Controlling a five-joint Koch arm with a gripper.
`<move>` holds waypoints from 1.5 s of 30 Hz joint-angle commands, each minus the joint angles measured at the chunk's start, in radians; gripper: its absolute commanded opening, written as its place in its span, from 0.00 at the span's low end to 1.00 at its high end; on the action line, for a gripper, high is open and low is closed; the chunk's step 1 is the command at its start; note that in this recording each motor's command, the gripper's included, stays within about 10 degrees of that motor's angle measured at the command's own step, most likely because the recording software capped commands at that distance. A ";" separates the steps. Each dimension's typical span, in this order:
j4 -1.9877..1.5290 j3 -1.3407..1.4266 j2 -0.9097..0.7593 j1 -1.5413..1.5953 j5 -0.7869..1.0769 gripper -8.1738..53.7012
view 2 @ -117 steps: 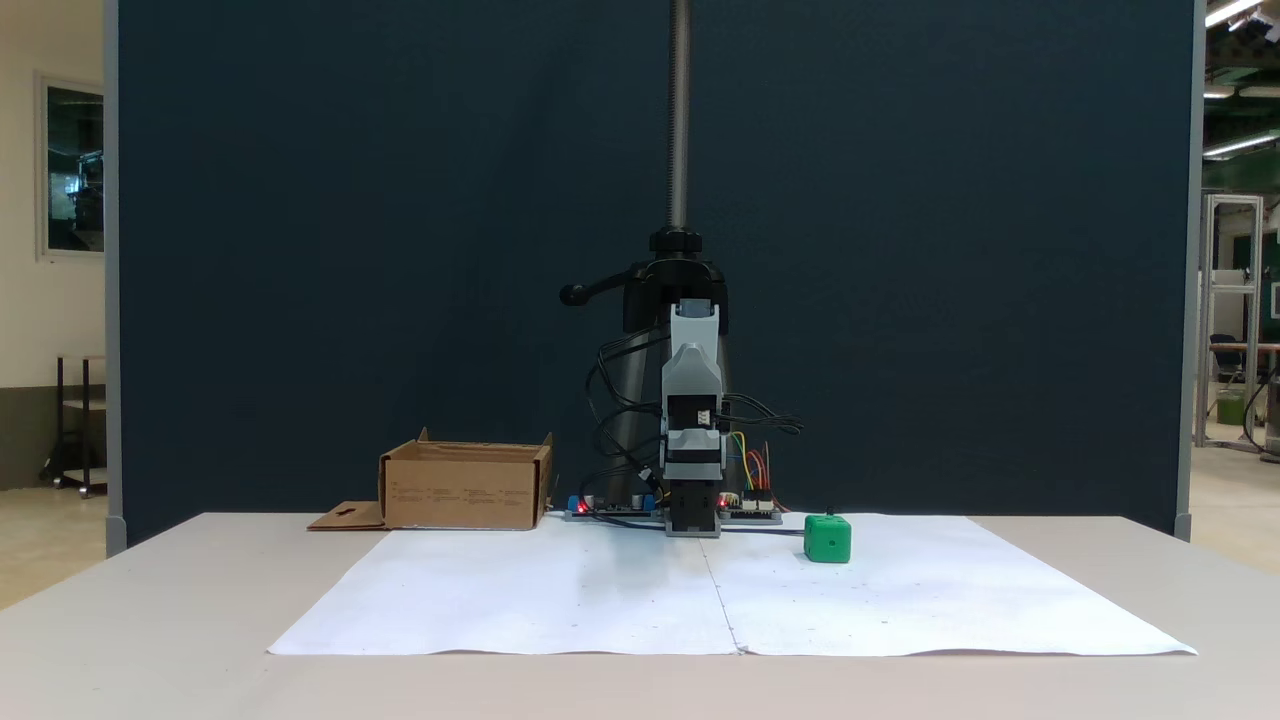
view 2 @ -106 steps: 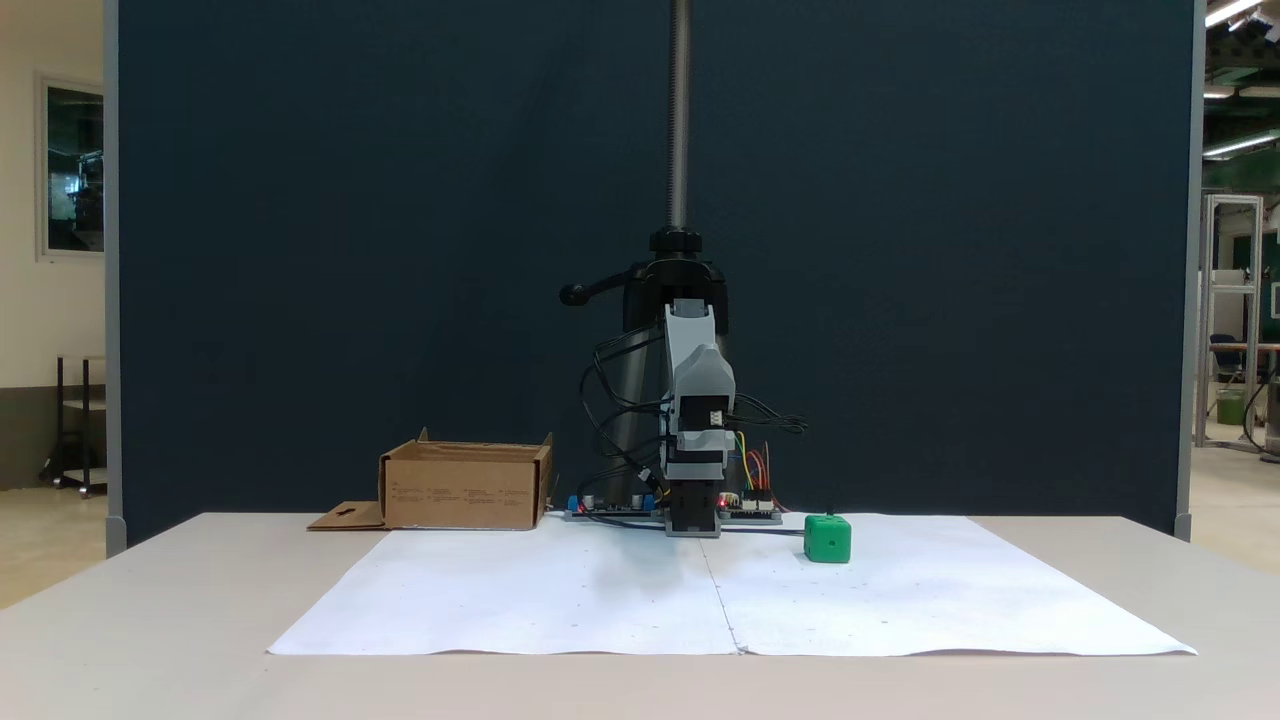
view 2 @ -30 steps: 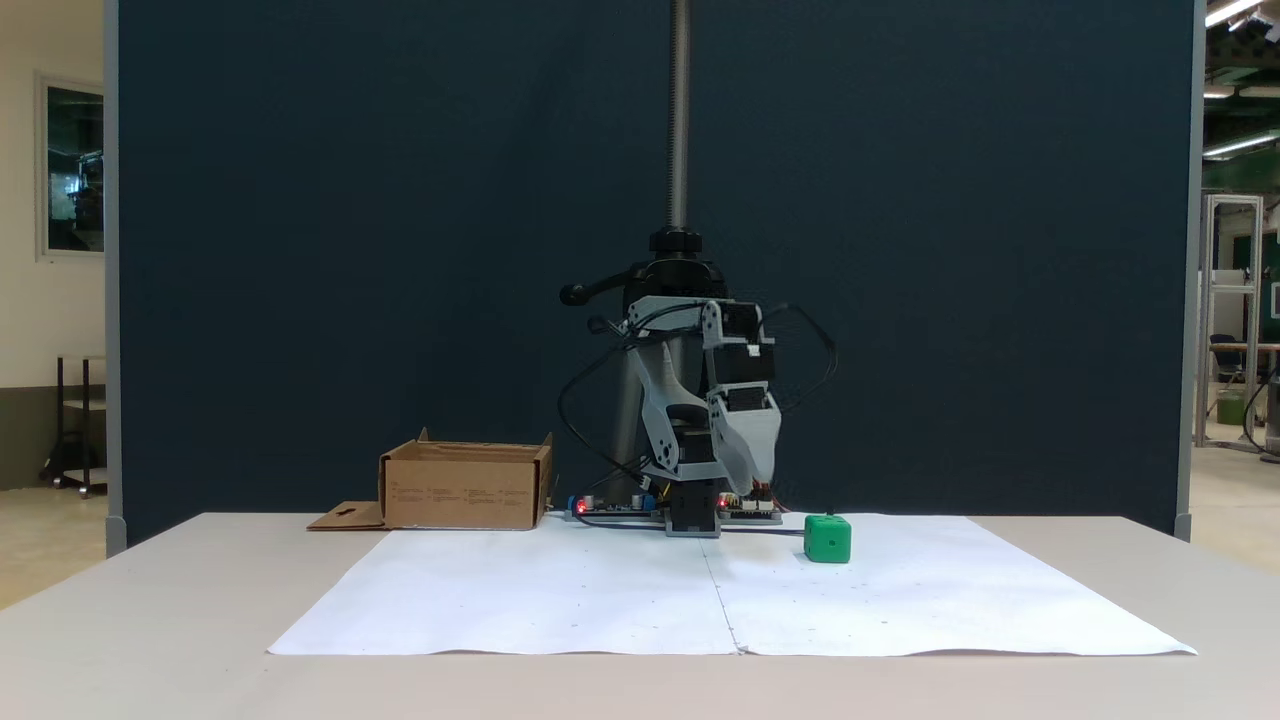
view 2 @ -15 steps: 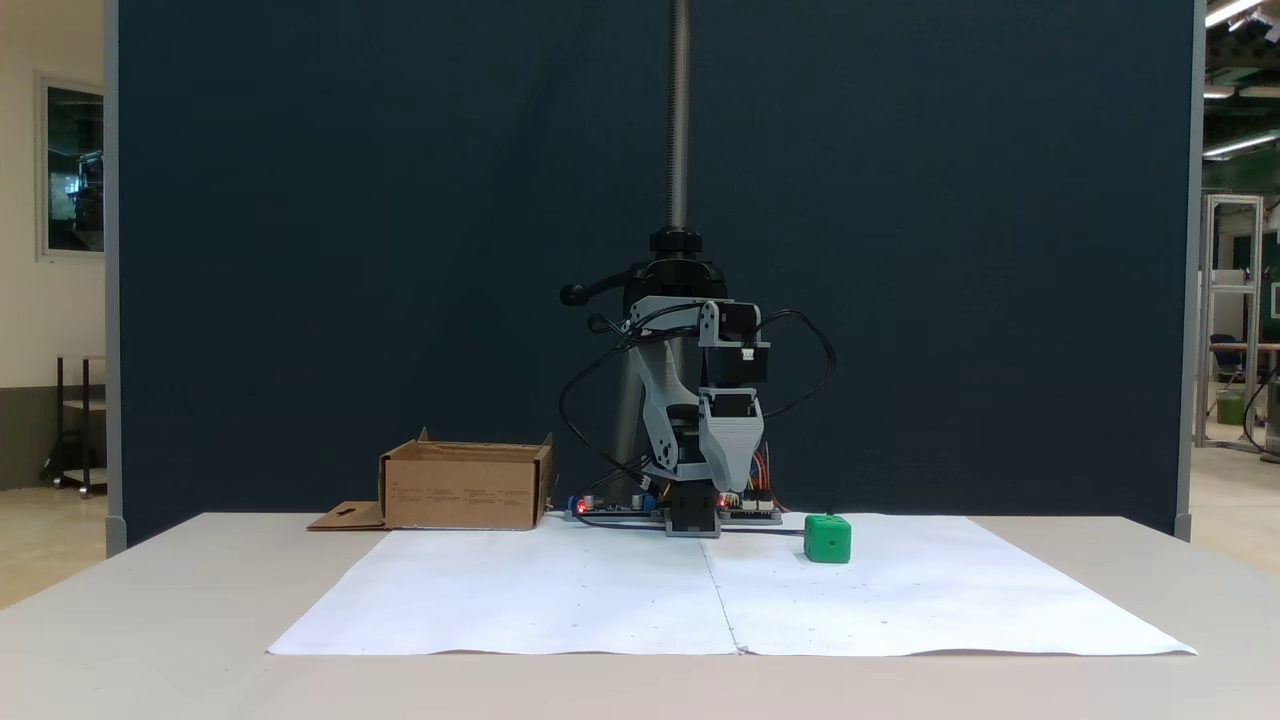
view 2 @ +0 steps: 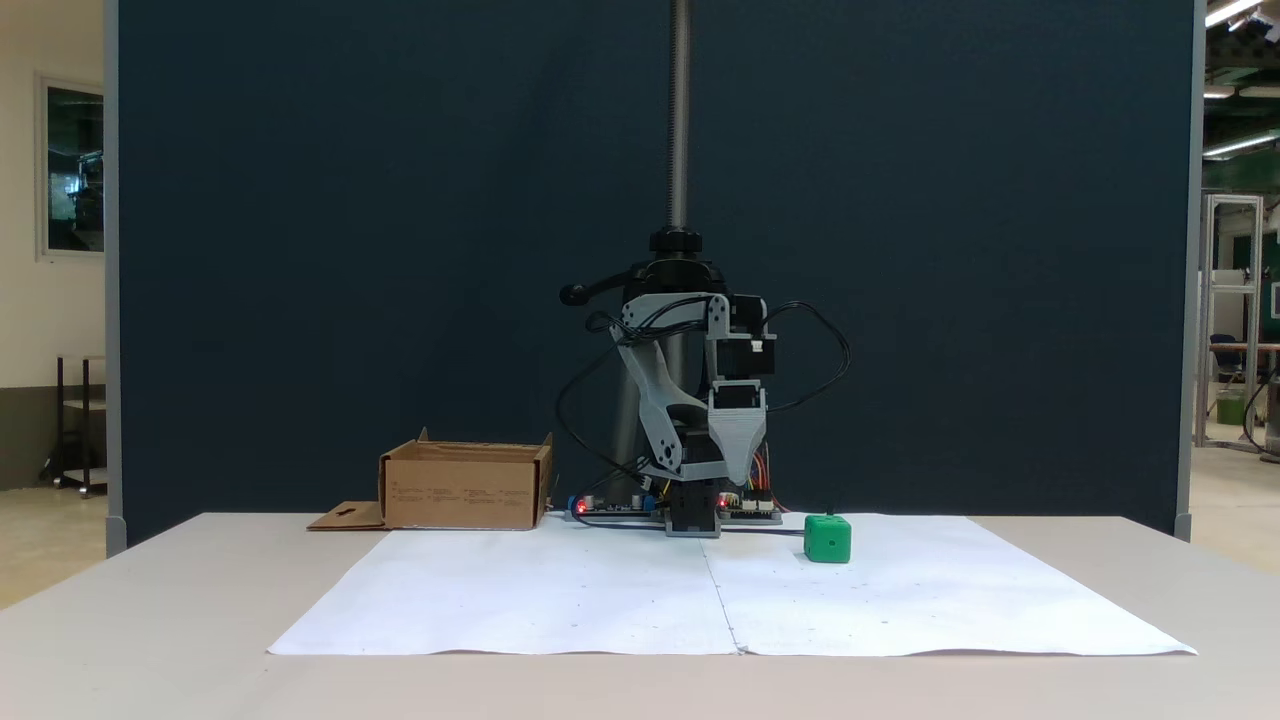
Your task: Grasp a green dice and put it in the bin.
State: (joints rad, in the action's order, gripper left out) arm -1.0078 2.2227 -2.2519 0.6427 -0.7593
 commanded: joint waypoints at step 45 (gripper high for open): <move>0.430 -0.041 0.410 0.379 -0.290 0.82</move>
State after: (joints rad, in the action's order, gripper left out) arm -0.6351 2.2227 -1.8392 1.0109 -0.9756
